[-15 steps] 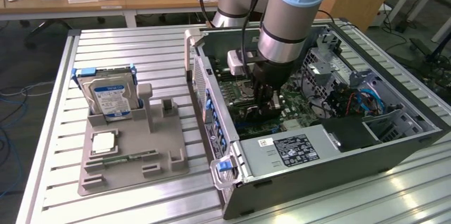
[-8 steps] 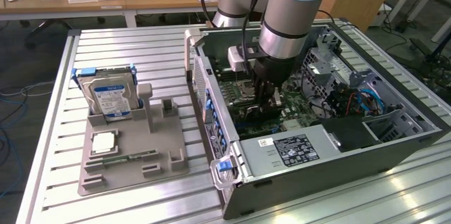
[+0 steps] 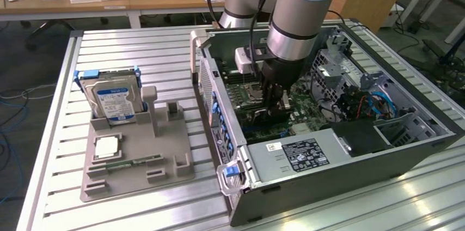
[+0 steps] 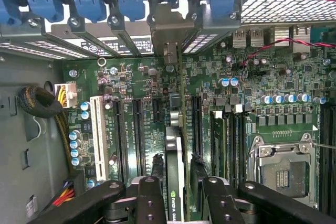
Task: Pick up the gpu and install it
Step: 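Insert the gpu into the slot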
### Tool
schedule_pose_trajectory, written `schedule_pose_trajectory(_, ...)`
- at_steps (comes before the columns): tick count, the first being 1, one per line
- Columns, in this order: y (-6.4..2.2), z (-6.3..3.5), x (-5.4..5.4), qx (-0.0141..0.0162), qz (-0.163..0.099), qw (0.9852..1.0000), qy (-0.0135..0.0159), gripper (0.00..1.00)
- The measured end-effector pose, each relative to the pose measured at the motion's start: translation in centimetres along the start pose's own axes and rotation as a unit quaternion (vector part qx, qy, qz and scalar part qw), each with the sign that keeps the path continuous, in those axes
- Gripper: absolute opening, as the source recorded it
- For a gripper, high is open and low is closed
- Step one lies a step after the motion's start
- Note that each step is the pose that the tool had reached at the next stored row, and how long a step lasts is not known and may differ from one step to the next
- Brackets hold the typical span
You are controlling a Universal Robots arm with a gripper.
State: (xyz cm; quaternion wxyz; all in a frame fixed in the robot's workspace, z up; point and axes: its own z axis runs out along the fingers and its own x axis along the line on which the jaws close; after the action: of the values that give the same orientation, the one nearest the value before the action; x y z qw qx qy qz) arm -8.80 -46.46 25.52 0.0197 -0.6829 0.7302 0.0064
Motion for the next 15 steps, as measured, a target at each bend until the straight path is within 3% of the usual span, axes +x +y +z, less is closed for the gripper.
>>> schedule_pose_trajectory(5,0.00,0.00,0.00,0.0000,0.000,1.0000,0.0000,0.34)
schedule_pose_trajectory(7,0.01,0.01,-0.16,-0.0001,0.000,1.0000,-0.0013,0.42)
schedule_pose_trajectory(15,0.01,0.01,-0.17,-0.0001,0.000,1.0000,-0.0013,0.42)
